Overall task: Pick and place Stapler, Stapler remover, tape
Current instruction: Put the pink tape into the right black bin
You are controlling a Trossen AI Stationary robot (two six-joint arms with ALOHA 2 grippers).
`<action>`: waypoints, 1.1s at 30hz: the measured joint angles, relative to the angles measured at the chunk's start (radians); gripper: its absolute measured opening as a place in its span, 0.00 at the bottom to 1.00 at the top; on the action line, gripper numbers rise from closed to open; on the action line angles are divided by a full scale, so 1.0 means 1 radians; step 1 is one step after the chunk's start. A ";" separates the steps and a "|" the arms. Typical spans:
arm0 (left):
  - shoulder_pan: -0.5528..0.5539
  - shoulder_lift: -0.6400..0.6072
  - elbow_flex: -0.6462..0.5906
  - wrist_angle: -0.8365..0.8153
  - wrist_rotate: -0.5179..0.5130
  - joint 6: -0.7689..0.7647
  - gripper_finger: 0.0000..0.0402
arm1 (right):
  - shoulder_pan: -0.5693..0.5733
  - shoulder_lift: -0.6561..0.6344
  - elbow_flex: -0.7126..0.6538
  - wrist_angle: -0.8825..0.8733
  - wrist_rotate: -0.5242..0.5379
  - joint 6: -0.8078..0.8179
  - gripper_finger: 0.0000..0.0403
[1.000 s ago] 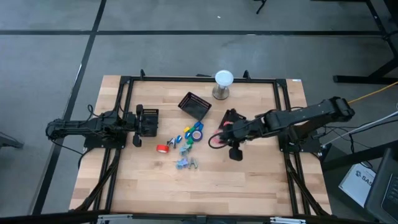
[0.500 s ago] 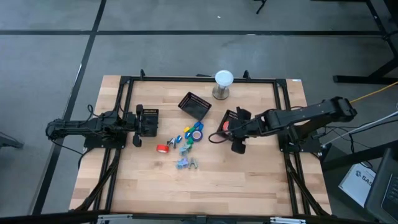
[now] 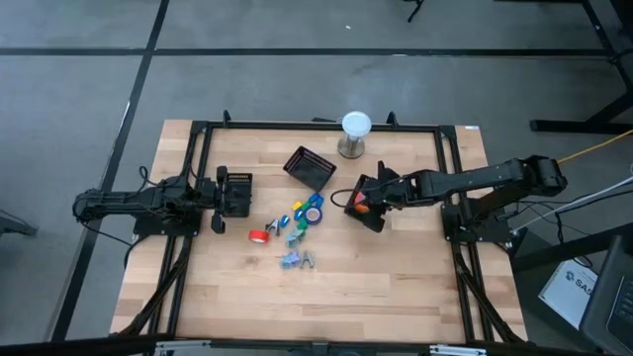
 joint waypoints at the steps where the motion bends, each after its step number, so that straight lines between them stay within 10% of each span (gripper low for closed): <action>1: 0.000 0.000 0.000 0.000 0.000 0.000 0.22 | -0.005 0.000 -0.012 0.021 -0.008 0.002 0.11; 33: 0.000 0.000 0.000 0.000 0.000 0.000 0.22 | -0.011 0.008 -0.113 0.182 0.037 0.028 0.22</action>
